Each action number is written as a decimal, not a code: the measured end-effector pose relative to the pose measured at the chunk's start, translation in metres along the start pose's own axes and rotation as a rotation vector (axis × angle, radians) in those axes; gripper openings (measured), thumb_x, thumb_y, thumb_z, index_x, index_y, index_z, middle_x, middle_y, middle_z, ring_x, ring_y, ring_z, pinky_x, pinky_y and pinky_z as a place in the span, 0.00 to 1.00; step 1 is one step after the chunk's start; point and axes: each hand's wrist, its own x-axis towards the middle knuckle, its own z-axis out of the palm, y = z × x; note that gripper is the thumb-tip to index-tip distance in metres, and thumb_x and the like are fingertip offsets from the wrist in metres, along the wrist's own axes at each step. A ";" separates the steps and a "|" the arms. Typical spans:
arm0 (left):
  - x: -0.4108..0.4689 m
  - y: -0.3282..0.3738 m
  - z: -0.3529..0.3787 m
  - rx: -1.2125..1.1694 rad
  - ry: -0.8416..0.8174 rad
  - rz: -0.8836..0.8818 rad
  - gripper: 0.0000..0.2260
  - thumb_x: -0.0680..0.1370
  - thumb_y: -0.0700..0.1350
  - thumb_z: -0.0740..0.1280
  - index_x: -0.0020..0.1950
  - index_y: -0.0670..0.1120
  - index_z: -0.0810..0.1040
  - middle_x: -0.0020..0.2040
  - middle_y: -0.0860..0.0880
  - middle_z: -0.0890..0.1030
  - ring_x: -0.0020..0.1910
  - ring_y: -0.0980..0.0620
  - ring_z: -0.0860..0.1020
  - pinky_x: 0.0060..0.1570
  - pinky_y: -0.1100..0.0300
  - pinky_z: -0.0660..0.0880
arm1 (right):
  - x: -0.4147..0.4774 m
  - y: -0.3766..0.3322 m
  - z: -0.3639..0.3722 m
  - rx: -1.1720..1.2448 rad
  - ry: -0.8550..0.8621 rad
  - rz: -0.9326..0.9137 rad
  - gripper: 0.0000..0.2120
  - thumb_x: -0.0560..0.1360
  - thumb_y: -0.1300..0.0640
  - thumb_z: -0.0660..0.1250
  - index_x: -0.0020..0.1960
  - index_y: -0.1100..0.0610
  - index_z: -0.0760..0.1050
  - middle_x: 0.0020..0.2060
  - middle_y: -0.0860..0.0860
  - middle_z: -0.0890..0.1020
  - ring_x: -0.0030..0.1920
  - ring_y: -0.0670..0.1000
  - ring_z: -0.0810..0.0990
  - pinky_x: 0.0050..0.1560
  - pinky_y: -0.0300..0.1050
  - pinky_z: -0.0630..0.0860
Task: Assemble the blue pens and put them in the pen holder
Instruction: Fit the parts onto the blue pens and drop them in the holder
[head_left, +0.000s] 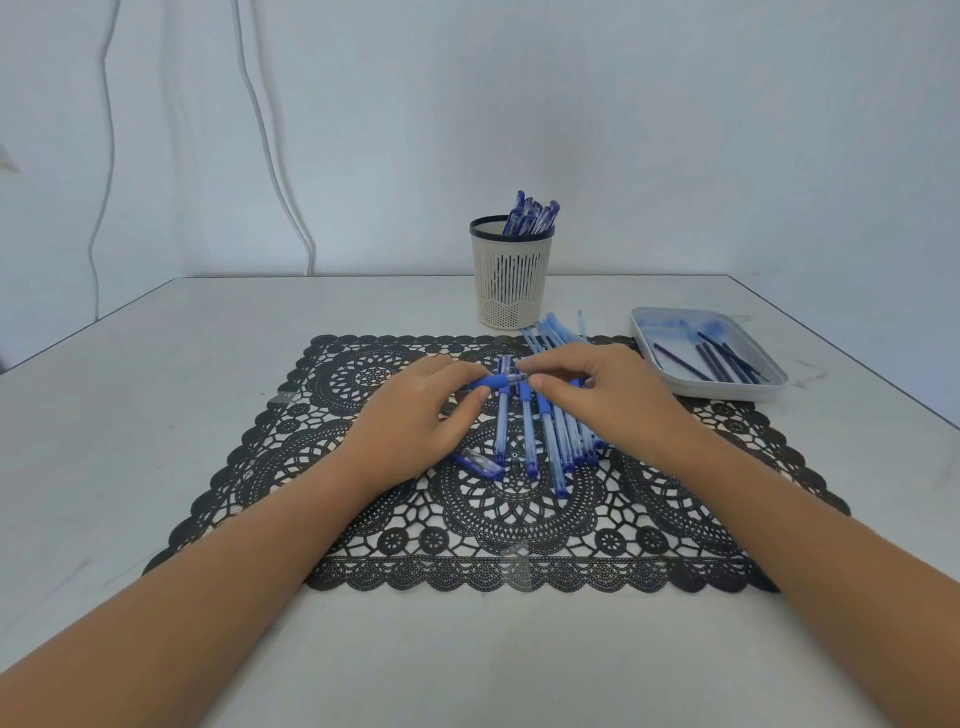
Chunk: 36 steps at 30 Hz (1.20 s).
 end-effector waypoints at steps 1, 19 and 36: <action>0.000 0.000 0.000 -0.002 0.000 -0.001 0.20 0.76 0.55 0.55 0.56 0.44 0.78 0.47 0.51 0.80 0.45 0.57 0.75 0.46 0.66 0.69 | -0.001 -0.001 0.001 0.002 -0.012 -0.001 0.11 0.76 0.56 0.65 0.57 0.48 0.79 0.46 0.39 0.80 0.44 0.32 0.75 0.42 0.18 0.65; 0.001 -0.001 0.000 -0.029 0.042 -0.114 0.15 0.76 0.49 0.60 0.56 0.43 0.78 0.44 0.51 0.80 0.41 0.57 0.72 0.43 0.64 0.67 | -0.010 -0.021 0.002 -0.356 -0.449 -0.195 0.05 0.74 0.49 0.66 0.49 0.47 0.77 0.40 0.39 0.73 0.40 0.36 0.71 0.52 0.45 0.72; 0.001 0.001 -0.001 -0.030 0.034 -0.074 0.15 0.76 0.51 0.60 0.57 0.45 0.78 0.45 0.58 0.75 0.43 0.60 0.71 0.45 0.66 0.67 | 0.001 -0.002 -0.005 0.145 0.073 0.054 0.08 0.73 0.60 0.68 0.42 0.46 0.77 0.38 0.47 0.82 0.43 0.48 0.81 0.49 0.39 0.78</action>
